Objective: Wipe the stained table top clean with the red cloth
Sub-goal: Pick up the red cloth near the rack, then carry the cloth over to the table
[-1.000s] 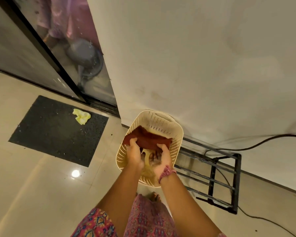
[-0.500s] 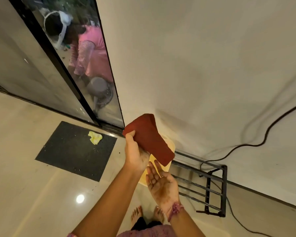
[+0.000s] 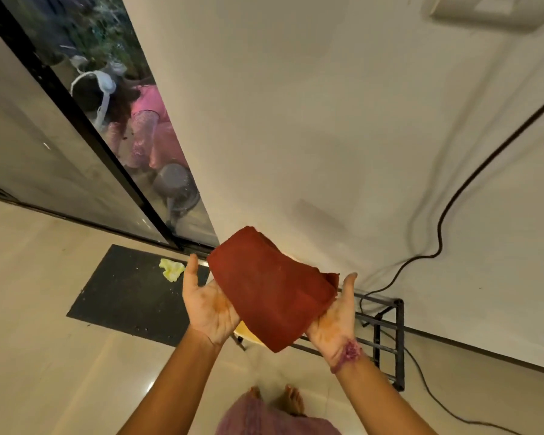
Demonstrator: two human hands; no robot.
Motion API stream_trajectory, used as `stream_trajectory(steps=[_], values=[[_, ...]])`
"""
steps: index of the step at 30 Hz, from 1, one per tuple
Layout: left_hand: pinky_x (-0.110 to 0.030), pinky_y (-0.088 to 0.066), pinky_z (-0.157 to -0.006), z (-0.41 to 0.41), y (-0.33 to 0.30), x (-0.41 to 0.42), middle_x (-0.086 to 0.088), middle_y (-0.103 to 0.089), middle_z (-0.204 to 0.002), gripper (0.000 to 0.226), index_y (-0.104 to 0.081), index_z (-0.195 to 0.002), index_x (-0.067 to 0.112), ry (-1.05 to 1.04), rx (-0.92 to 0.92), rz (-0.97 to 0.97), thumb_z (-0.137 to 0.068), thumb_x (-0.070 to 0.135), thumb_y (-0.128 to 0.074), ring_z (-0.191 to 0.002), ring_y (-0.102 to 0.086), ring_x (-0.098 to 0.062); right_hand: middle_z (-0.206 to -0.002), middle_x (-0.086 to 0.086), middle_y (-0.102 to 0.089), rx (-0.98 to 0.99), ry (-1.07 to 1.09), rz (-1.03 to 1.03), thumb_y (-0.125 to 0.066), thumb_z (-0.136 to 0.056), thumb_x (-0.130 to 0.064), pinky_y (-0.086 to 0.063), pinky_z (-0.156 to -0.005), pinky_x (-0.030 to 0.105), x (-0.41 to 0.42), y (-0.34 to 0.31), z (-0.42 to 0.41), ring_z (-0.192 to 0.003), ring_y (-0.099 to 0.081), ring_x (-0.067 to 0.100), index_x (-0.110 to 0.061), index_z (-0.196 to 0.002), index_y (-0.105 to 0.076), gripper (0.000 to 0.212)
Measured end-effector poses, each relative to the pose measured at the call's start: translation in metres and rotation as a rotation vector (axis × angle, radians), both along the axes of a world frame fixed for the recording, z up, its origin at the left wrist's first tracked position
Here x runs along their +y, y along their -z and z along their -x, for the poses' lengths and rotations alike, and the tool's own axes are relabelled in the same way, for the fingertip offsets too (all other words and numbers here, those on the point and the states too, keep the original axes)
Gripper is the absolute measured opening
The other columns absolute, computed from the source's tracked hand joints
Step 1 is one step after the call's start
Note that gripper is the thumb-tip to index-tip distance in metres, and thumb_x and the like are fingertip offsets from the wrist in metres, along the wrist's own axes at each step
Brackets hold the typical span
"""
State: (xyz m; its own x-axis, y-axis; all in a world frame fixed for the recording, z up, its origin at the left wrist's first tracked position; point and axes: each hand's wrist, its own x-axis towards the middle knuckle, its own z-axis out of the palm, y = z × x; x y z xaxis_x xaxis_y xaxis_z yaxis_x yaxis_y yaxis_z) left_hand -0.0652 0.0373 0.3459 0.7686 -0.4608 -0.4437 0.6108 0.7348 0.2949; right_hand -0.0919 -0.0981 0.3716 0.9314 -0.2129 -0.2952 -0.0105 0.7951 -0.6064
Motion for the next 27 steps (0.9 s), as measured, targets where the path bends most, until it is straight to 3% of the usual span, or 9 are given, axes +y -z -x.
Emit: stream_trajectory(steps=[1,2,4,8,13,17,20,24,27], values=[[-0.044,-0.055,-0.081,-0.003,0.002,-0.002,-0.01,-0.065,-0.12,0.08,-0.064,-0.122,0.013,0.031,-0.009,-0.006,-0.066,0.07,-0.062,-0.105,-0.064,-0.029,-0.067,-0.004,-0.071,0.1,-0.016,-0.23,-0.093,-0.028,-0.058,-0.044,-0.104,0.027,-0.013,0.008,0.01,-0.065,-0.069,0.002,-0.006,-0.076,-0.076,0.073],[-0.048,-0.053,-0.087,-0.006,0.0,-0.003,-0.012,-0.06,-0.129,0.086,-0.06,-0.127,0.014,0.077,-0.008,-0.043,-0.066,0.074,-0.059,-0.114,-0.059,-0.032,-0.089,0.007,-0.075,0.149,-0.047,-0.318,-0.086,-0.047,-0.063,-0.055,-0.088,0.038,-0.028,0.016,0.03,-0.084,-0.072,0.013,-0.004,-0.109,-0.071,0.087],[-0.052,-0.046,-0.095,-0.016,-0.001,-0.004,-0.013,-0.052,-0.138,0.091,-0.055,-0.133,0.015,0.195,-0.009,-0.07,-0.065,0.077,-0.057,-0.125,-0.049,-0.034,-0.115,0.016,-0.067,0.224,-0.061,-0.368,-0.074,-0.074,-0.049,-0.058,-0.078,0.045,-0.053,0.027,0.053,-0.101,-0.068,0.03,-0.009,-0.139,-0.047,0.081],[-0.049,-0.049,-0.092,-0.044,-0.012,0.006,-0.015,-0.059,-0.129,0.084,-0.066,-0.118,0.011,0.562,-0.083,-0.206,-0.06,0.071,-0.069,-0.118,-0.057,-0.033,-0.117,0.021,-0.065,0.285,-0.06,-0.28,-0.068,-0.076,-0.008,-0.058,-0.08,0.045,-0.069,0.011,0.06,-0.102,-0.067,0.032,-0.003,-0.123,-0.058,0.048],[-0.039,-0.049,-0.092,-0.075,-0.024,0.009,-0.006,-0.069,-0.114,0.06,-0.071,-0.108,0.023,1.049,-0.556,-0.766,-0.064,0.063,-0.075,-0.105,-0.066,-0.02,-0.122,0.016,-0.065,0.371,-0.282,0.124,-0.071,-0.071,0.01,-0.056,-0.084,0.045,-0.071,-0.007,0.078,-0.111,-0.063,0.032,-0.006,-0.127,-0.056,0.06],[-0.043,-0.052,-0.088,-0.091,-0.022,0.015,-0.002,-0.073,-0.099,0.047,-0.07,-0.09,0.028,1.024,-0.773,-0.872,-0.056,0.058,-0.081,-0.095,-0.069,-0.023,-0.122,0.009,-0.065,0.435,-0.235,0.256,-0.065,-0.077,0.014,-0.056,-0.085,0.048,-0.045,-0.011,0.088,-0.111,-0.063,0.029,-0.016,-0.123,-0.055,0.056],[-0.032,-0.055,-0.074,-0.1,-0.024,0.027,-0.001,-0.073,-0.094,0.046,-0.07,-0.085,0.026,1.005,-0.873,-0.817,-0.051,0.053,-0.086,-0.09,-0.07,-0.022,-0.123,0.011,-0.064,0.388,-0.022,0.249,-0.066,-0.077,0.009,-0.059,-0.079,0.043,-0.017,-0.009,0.098,-0.111,-0.063,0.03,-0.012,-0.132,-0.048,0.062],[-0.021,-0.055,-0.064,-0.099,-0.028,0.036,-0.001,-0.074,-0.088,0.052,-0.063,-0.089,0.017,0.96,-0.976,-0.794,-0.048,0.035,-0.089,-0.081,-0.071,-0.015,-0.118,0.013,-0.066,0.378,0.331,0.263,-0.073,-0.066,0.005,-0.058,-0.076,0.037,0.028,-0.004,0.116,-0.107,-0.066,0.025,-0.017,-0.145,-0.027,0.094],[-0.016,-0.052,-0.057,-0.087,-0.034,0.032,-0.003,-0.072,-0.085,0.063,-0.047,-0.102,0.023,0.945,-1.073,-0.806,-0.056,0.015,-0.088,-0.074,-0.07,-0.009,-0.12,0.016,-0.065,0.4,0.415,0.492,-0.077,-0.067,0.003,-0.057,-0.082,0.033,0.058,-0.004,0.135,-0.106,-0.066,0.024,-0.032,-0.146,-0.011,0.109]])
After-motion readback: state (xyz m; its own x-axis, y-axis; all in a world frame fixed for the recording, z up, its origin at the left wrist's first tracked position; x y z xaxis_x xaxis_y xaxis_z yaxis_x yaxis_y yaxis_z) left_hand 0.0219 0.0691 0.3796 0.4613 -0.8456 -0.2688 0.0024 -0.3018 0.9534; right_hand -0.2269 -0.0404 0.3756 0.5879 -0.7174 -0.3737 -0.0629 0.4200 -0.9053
